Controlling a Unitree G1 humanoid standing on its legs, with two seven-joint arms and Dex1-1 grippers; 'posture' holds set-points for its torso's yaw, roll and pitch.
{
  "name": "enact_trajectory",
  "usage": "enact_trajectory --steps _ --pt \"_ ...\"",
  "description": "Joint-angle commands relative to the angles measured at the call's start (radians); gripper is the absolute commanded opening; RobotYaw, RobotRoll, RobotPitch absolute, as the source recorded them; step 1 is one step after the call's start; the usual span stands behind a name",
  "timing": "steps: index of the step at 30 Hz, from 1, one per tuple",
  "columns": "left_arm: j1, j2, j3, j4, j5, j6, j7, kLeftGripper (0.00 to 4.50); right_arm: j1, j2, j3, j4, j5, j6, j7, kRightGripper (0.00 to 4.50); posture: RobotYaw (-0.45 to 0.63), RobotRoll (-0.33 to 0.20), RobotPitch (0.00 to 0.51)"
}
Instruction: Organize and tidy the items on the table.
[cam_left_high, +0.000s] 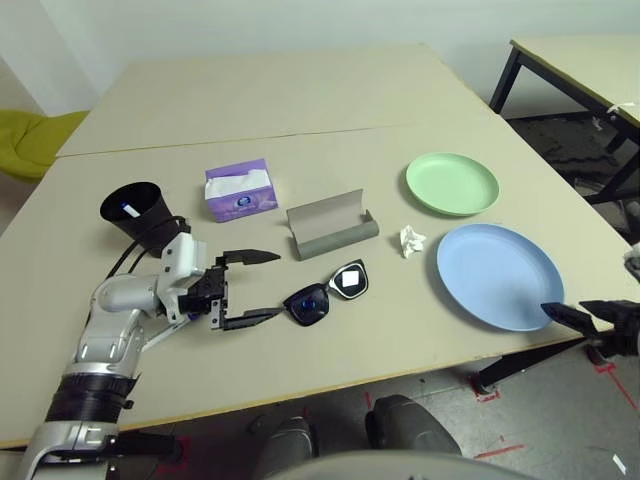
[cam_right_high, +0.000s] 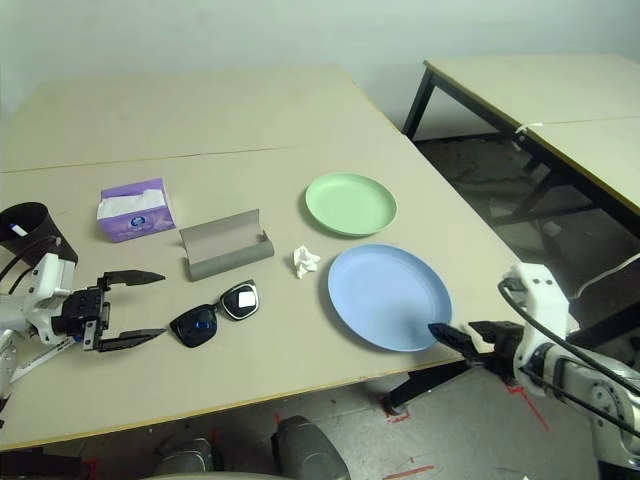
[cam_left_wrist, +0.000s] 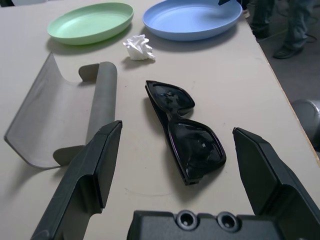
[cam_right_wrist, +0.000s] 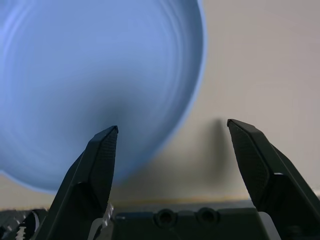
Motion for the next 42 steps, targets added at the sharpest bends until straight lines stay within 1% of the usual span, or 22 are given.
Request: enact_trajectory --steps 1,8,10,11,13,15,17,21,22,27,29,31,34,38,42 --pt "0.012 -0.004 -0.010 -0.016 0.008 -0.016 0.009 4.50 -0.013 0.008 0.024 0.009 -0.006 0.024 -0.012 4.46 -0.19 0.000 0.041" --pt "0.001 -0.017 -0.013 0.012 0.017 -0.056 0.024 4.50 -0.041 0.021 0.028 -0.018 0.035 0.109 -0.004 4.46 -0.20 0.000 0.038" --pt "-0.006 -0.023 -0.015 0.018 0.017 -0.064 0.027 4.50 -0.043 0.017 0.024 -0.026 0.044 0.131 -0.002 4.09 -0.20 0.000 0.038" --pt "-0.011 -0.028 -0.016 0.019 0.017 -0.069 0.031 4.50 -0.044 0.013 0.018 -0.031 0.054 0.147 0.003 3.85 -0.20 0.000 0.038" --pt "-0.019 -0.036 -0.016 0.017 0.014 -0.073 0.039 4.50 -0.048 0.006 0.008 -0.038 0.065 0.172 0.008 3.18 -0.20 0.000 0.036" --pt "-0.022 -0.040 -0.017 0.014 0.015 -0.075 0.043 4.50 -0.053 0.002 0.003 -0.043 0.077 0.196 0.015 2.32 -0.20 0.000 0.036" --pt "-0.022 -0.043 -0.019 0.014 0.017 -0.078 0.044 4.50 -0.058 -0.001 0.006 -0.044 0.081 0.205 0.018 1.54 -0.19 0.000 0.035" --pt "-0.013 -0.050 -0.025 0.019 0.022 -0.089 0.048 4.50 -0.070 -0.004 0.015 -0.039 0.079 0.207 0.019 0.13 -0.19 0.000 0.035" --pt "-0.009 -0.053 -0.026 0.018 0.023 -0.090 0.051 4.50 -0.074 -0.008 0.015 -0.038 0.080 0.211 0.022 0.01 -0.20 0.000 0.036" --pt "0.000 -0.059 -0.039 0.017 0.024 -0.097 0.060 4.50 -0.107 -0.020 0.010 -0.013 0.086 0.220 0.026 0.01 -0.20 0.000 0.041" --pt "-0.002 -0.061 -0.043 0.020 0.025 -0.100 0.062 4.50 -0.135 -0.024 0.006 0.005 0.085 0.223 0.022 0.01 -0.21 0.000 0.042" --pt "-0.005 -0.062 -0.046 0.027 0.025 -0.102 0.063 4.50 -0.189 -0.032 0.005 0.036 0.088 0.241 0.016 0.01 -0.21 0.000 0.042" --pt "-0.013 -0.062 -0.051 0.042 0.027 -0.109 0.058 4.50 -0.280 -0.057 0.032 0.103 0.080 0.273 0.019 0.01 -0.21 0.000 0.041" --pt "-0.031 -0.044 -0.049 0.083 0.037 -0.133 0.037 4.50 -0.461 -0.089 0.099 0.243 0.068 0.320 0.027 0.01 -0.21 0.000 0.040" --pt "-0.052 -0.026 -0.026 0.112 0.028 -0.111 0.045 4.50 -0.667 -0.079 0.169 0.389 0.051 0.357 0.033 0.01 -0.20 0.000 0.043"
